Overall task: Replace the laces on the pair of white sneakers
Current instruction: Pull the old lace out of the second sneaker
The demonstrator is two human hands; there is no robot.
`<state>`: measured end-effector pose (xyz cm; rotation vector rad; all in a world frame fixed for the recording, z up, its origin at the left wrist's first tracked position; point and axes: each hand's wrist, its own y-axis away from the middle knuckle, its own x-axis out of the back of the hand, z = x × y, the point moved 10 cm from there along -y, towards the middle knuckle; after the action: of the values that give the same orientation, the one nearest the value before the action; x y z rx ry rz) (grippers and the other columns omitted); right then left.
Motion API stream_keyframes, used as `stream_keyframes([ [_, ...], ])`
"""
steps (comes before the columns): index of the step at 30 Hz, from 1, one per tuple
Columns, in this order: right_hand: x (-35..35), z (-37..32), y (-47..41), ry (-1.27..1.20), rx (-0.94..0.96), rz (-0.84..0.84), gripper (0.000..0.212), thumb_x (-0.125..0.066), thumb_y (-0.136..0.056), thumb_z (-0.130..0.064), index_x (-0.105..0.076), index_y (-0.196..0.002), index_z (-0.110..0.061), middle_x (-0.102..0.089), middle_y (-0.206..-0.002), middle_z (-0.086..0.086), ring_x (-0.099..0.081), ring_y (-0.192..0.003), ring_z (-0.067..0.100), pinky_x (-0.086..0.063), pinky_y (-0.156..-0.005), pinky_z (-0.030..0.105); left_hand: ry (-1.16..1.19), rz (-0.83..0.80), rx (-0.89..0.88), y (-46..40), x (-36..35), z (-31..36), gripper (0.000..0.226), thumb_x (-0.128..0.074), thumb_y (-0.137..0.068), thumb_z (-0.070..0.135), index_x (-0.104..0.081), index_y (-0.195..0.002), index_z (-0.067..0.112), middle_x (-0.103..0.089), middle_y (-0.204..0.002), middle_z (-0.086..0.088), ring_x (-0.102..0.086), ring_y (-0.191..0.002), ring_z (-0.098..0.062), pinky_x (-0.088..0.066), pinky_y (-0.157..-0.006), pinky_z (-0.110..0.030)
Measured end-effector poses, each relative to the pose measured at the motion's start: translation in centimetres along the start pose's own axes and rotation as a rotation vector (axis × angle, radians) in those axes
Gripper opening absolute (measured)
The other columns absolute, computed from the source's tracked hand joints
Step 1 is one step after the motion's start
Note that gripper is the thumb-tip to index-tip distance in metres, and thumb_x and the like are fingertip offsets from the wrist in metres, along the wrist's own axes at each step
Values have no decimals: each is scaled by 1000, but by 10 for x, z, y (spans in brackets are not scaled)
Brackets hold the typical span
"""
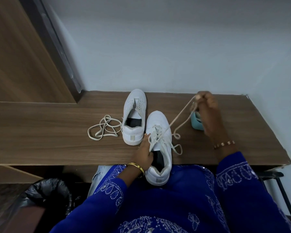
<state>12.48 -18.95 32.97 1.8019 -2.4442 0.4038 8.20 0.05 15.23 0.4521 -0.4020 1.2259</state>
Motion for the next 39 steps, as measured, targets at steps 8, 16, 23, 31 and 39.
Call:
stream_keyframes([
  [8,-25,-3,19,612,359,67,25,-53,-83,-10,-64,-105,-9,-56,-103,10,-45,-91,11,-36,-82,25,-23,-8,-8,-2,-1,-4,77,-29,-69,15,-19,-144,1,-15,-153,-12,-11,-144,-21,1,-104,-3],
  [16,-112,73,71,1052,347,-613,35,-38,-92,-25,-57,-118,-13,-56,-110,9,-54,-99,28,-43,-85,38,-12,-20,-6,-2,0,-2,76,-30,-70,16,-19,-144,1,-17,-153,-14,-13,-144,-22,-2,-108,-9],
  [23,-106,61,57,1175,366,-581,14,-43,-91,-12,-54,-100,-10,-52,-104,5,-52,-92,23,-29,-71,28,-35,-18,-9,0,0,3,77,-28,-69,15,-17,-143,-1,-16,-153,-15,-12,-144,-23,2,-103,0],
  [31,-14,2,7,648,370,169,17,-40,-83,1,-56,-78,-2,-58,-75,12,-52,-69,23,-46,-64,43,-38,-11,-9,0,1,0,70,-40,-83,-11,-11,-145,4,-10,-155,-11,-8,-144,-19,-3,-105,-8],
  [39,-88,80,45,854,12,-711,26,-60,-87,-22,-61,-111,-10,-58,-106,3,-56,-98,19,-43,-85,29,-34,2,-25,0,2,0,70,-40,-83,-12,-13,-145,3,-11,-154,-12,-9,-144,-20,-4,-106,-9],
])
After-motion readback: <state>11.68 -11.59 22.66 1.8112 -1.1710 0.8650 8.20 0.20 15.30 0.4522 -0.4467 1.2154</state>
